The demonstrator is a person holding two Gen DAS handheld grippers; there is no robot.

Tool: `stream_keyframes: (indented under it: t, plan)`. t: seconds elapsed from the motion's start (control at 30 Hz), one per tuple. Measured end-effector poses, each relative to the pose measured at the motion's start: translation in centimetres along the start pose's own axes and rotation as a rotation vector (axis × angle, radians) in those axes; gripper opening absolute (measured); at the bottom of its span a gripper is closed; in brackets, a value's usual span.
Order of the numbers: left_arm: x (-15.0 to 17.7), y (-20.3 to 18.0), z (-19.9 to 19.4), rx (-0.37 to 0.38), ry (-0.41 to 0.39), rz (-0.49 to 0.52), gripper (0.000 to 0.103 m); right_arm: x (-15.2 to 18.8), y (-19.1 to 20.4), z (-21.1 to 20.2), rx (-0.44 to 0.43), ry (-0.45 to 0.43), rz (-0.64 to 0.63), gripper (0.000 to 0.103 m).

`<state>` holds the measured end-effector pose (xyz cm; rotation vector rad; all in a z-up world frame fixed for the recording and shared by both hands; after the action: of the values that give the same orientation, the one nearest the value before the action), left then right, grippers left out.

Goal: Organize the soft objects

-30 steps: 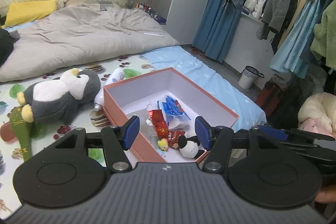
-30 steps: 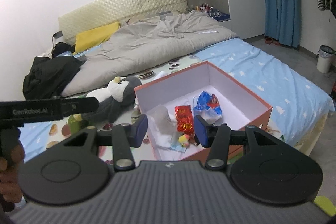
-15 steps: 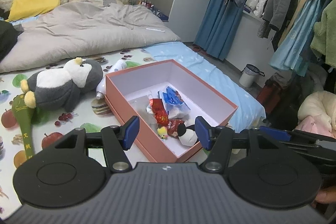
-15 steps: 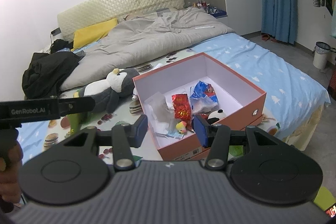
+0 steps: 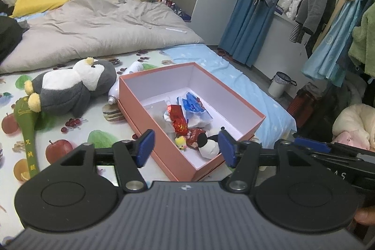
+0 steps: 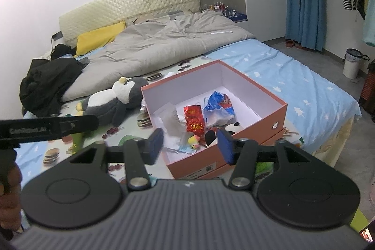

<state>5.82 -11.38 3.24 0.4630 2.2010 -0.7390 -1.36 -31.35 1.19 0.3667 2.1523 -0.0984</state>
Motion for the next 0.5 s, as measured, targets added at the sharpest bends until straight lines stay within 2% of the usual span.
stream_keyframes:
  t: [0.03, 0.07, 0.1, 0.2, 0.5]
  plan:
    - [-0.1, 0.2, 0.1, -0.001, 0.002, -0.007, 0.089, 0.0, -0.1, 0.0, 0.006, 0.001, 0.003, 0.087]
    - [-0.1, 0.3, 0.1, -0.001, -0.002, -0.01, 0.093, -0.1, -0.2, 0.1, 0.01, 0.001, 0.004, 0.093]
    - [-0.2, 0.5, 0.1, -0.003, -0.008, -0.015, 0.097, -0.1, -0.4, 0.2, 0.014, -0.001, 0.005, 0.093]
    - [-0.3, 0.9, 0.0, -0.007, -0.009, -0.03, 0.101, -0.1, -0.8, 0.3, 0.036, 0.006, 0.003, 0.093]
    - [-0.5, 1.0, 0.3, -0.04, 0.009, -0.023, 0.103, -0.1, -0.9, 0.4, 0.048, -0.005, 0.014, 0.093]
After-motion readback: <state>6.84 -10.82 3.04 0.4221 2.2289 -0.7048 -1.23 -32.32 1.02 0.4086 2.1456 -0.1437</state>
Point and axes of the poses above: each gripper's, at about its wrist camera, not at the fingertips, and z roughly the way its jaws point, y to its left, x to its underside, the point moved 1 cm from there along z, roughly the way its jaws point, and after that the axes turned 10 degrees about x, right-handed, at the moved point
